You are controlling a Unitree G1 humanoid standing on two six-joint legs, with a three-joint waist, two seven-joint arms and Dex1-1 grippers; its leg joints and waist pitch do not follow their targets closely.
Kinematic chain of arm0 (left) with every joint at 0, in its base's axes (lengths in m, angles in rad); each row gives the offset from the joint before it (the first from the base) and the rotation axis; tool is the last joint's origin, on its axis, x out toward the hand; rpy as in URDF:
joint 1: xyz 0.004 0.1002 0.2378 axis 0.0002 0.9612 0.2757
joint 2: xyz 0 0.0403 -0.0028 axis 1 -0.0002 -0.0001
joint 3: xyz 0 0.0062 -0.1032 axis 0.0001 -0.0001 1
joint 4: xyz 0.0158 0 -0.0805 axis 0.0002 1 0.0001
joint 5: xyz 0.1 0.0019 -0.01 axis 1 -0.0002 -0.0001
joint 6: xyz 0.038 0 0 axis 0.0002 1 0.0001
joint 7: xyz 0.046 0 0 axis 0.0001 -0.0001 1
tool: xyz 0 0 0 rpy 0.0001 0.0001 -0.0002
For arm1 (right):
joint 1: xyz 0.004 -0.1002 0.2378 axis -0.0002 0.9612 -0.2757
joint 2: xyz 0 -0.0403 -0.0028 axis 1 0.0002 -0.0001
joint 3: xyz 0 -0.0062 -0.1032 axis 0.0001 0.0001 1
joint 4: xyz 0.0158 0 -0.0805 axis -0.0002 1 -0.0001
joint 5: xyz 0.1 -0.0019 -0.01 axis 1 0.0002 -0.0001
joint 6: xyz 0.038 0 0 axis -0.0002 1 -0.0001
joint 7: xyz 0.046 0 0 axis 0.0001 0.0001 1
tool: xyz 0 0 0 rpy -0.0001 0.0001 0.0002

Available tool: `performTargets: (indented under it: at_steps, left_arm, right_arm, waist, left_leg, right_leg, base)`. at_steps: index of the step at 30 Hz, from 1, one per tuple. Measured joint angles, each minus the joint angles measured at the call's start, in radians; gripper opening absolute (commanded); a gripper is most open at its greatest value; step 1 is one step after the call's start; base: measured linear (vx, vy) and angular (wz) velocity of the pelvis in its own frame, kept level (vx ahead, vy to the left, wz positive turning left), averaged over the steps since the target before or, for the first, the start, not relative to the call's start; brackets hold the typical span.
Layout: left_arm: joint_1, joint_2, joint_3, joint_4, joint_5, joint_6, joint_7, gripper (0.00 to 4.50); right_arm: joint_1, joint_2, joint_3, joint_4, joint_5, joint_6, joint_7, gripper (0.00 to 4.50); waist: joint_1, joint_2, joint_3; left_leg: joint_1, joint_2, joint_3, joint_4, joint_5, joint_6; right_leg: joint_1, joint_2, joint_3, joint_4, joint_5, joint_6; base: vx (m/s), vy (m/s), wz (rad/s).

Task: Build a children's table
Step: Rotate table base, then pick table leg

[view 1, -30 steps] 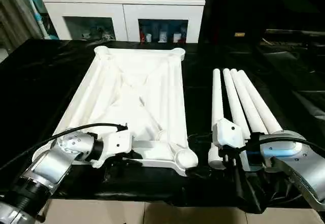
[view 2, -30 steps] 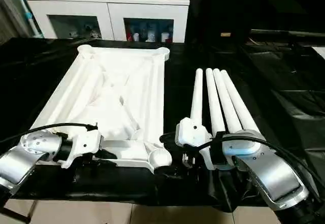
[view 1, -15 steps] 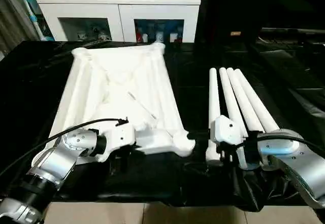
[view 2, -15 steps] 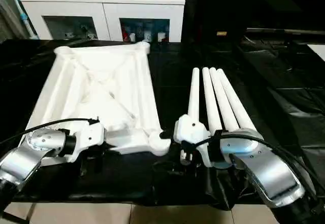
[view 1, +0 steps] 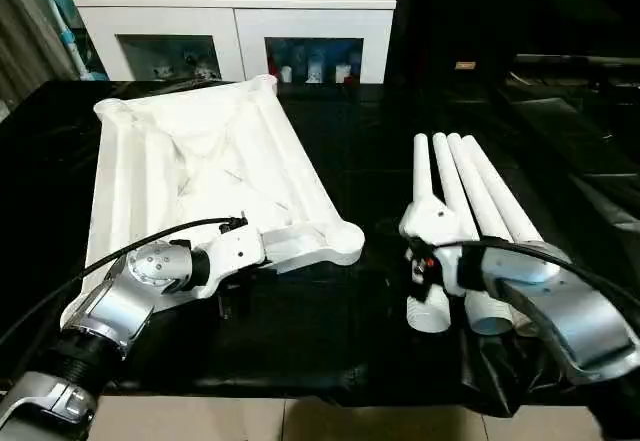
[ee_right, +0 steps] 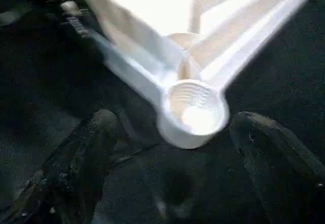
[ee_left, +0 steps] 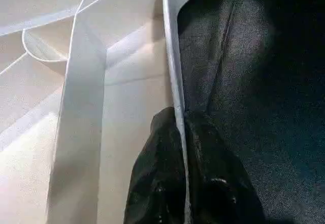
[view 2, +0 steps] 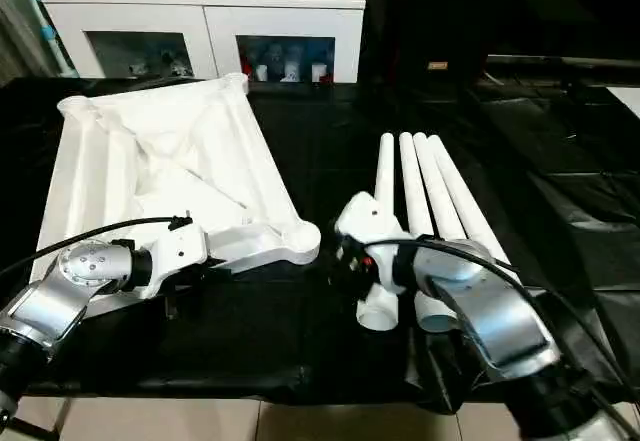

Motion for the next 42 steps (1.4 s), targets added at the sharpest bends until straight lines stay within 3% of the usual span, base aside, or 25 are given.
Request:
performTargets:
  at_steps: [2,7,8,11,14,18,23,28,32,42]
  left_arm:
    - [0.002,0.001,0.002,0.0,0.0,-0.006,-0.002,0.02]
    - [0.014,0.015,0.021,-0.015,-0.021,-0.005,-0.032,0.88]
    - [0.017,0.021,0.027,-0.02,-0.03,0.001,-0.044,0.93]
    - [0.018,0.042,0.031,-0.028,-0.033,-0.006,-0.047,0.99]
    - [0.027,0.058,0.04,-0.06,-0.038,-0.002,-0.058,1.38]
    - [0.061,0.085,0.109,-0.155,-0.107,0.047,-0.082,1.38]
    - [0.096,0.072,0.176,-0.336,-0.22,0.149,-0.084,1.38]
    - [0.135,0.035,0.165,-0.445,-0.274,0.231,-0.079,1.38]
    - [0.169,0.03,0.139,-0.534,-0.297,0.299,-0.078,1.38]
    - [0.173,0.043,0.113,-0.628,-0.324,0.407,-0.096,1.38]
  right_arm:
    - [-0.03,0.045,-0.04,0.018,-0.007,0.062,-0.066,3.92]
    - [-0.07,0.102,-0.12,0.028,0.033,0.189,-0.138,3.92]
    - [-0.077,0.123,-0.141,0.041,0.048,0.227,-0.154,4.19]
    - [-0.101,0.159,-0.177,0.078,0.06,0.309,-0.21,4.26]
    - [-0.107,0.162,-0.193,0.096,0.049,0.368,-0.247,4.41]
    - [-0.135,0.17,-0.202,0.093,0.029,0.509,-0.291,4.47]
    - [-0.156,0.205,-0.266,0.093,0.013,0.67,-0.38,4.47]
    - [-0.16,0.249,-0.286,0.103,0.009,0.732,-0.433,4.47]
    - [-0.162,0.29,-0.313,0.133,0.01,0.783,-0.448,4.47]
    - [-0.166,0.325,-0.316,0.166,0.011,0.866,-0.476,4.47]
  waist:
    - [-0.001,0.0,0.0]
    - [-0.001,-0.001,0.0]
    - [-0.001,-0.001,0.0]
    - [0.001,-0.003,0.001]
    - [0.005,-0.004,0.001]
    - [0.006,-0.006,0.003]
    - [0.009,-0.014,0.006]
    - [0.009,-0.023,0.011]
    - [0.009,-0.024,0.011]
    - [0.014,-0.03,0.011]
  left_leg:
    - [0.0,0.0,0.0,-0.002,0.001,-0.001]
    - [-0.001,0.0,0.0,-0.005,0.003,-0.003]
    - [-0.001,0.0,0.0,-0.005,0.005,-0.003]
    - [-0.002,0.001,0.001,-0.005,0.008,0.002]
    - [-0.004,0.0,0.001,-0.005,0.009,0.002]
    - [-0.006,0.001,0.002,-0.005,0.01,0.002]
    - [-0.005,0.001,0.003,-0.006,0.011,-0.002]
    - [-0.004,0.004,0.006,-0.007,0.014,-0.009]
    - [-0.003,0.005,0.009,-0.008,0.016,-0.01]
    - [-0.002,0.008,0.014,-0.009,0.017,-0.01]
  right_leg:
    - [-0.001,0.0,0.0,0.0,0.0,0.0]
    - [-0.003,0.001,-0.001,0.0,-0.001,-0.001]
    - [-0.004,0.001,0.0,0.0,-0.002,-0.002]
    - [-0.008,0.001,-0.001,0.0,-0.002,-0.003]
    - [-0.011,0.001,-0.001,0.0,-0.002,-0.003]
    - [-0.014,0.001,0.0,0.003,-0.002,-0.003]
    - [-0.014,0.001,0.0,0.004,-0.002,-0.003]
    - [-0.014,0.001,0.0,0.005,-0.002,-0.004]
    - [-0.014,0.001,0.0,0.006,-0.002,-0.004]
    - [-0.014,0.001,0.0,0.007,-0.002,-0.004]
  base:
    - [0.0,0.0,0.0]
    - [0.0,0.0,0.0]
    - [0.0,0.0,0.0]
    - [0.0,0.0,0.0]
    - [0.0,0.0,0.0]
    - [0.0,0.0,0.0]
    - [0.0,0.0,0.0]
    - [0.0,0.0,0.0]
    - [0.0,0.0,0.0]
    - [0.0,0.0,0.0]
